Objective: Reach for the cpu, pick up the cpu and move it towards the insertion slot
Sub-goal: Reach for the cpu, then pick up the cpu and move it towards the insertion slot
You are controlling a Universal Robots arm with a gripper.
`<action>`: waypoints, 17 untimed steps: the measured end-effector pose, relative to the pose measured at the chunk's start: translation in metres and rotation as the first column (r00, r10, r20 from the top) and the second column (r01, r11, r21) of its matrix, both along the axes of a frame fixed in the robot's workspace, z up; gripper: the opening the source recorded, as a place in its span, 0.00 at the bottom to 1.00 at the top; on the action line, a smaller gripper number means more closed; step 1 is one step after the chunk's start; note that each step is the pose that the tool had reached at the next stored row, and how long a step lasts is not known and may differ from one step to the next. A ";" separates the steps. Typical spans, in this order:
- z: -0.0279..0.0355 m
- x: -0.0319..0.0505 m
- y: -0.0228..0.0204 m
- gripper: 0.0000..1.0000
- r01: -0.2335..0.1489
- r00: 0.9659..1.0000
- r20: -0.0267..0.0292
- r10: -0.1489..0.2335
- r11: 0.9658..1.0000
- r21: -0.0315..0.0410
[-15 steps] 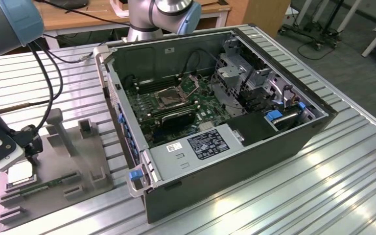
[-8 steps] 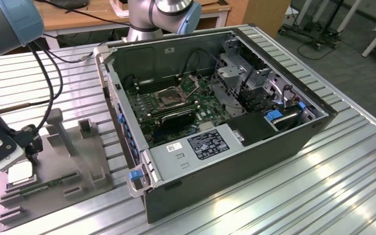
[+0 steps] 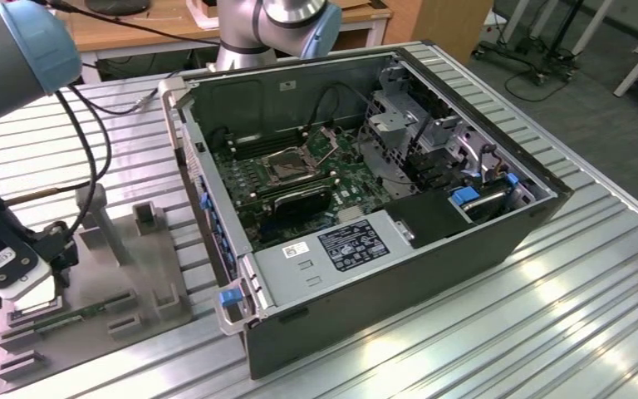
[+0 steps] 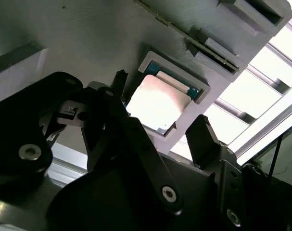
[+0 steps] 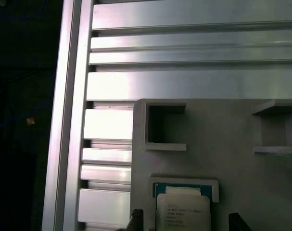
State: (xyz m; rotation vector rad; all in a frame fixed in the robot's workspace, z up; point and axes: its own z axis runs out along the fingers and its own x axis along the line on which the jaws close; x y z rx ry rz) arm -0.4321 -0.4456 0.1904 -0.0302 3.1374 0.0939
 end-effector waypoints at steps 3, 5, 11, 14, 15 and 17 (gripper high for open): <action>-0.0009 0.0000 0.0001 0.76 0.000 1.000 0.000 0.000 1.000 0.001; -0.0024 0.0000 0.0001 0.76 0.000 1.000 0.000 0.000 1.000 0.002; -0.0079 -0.0001 0.0000 0.76 0.000 1.000 0.000 0.000 1.000 0.001; -0.0082 0.0000 0.0001 0.76 0.000 1.000 0.000 0.000 1.000 0.001; -0.0082 0.0000 0.0001 0.76 0.000 1.000 0.000 0.000 1.000 0.001; -0.0083 0.0000 0.0001 0.76 0.000 1.000 0.000 0.000 1.000 0.001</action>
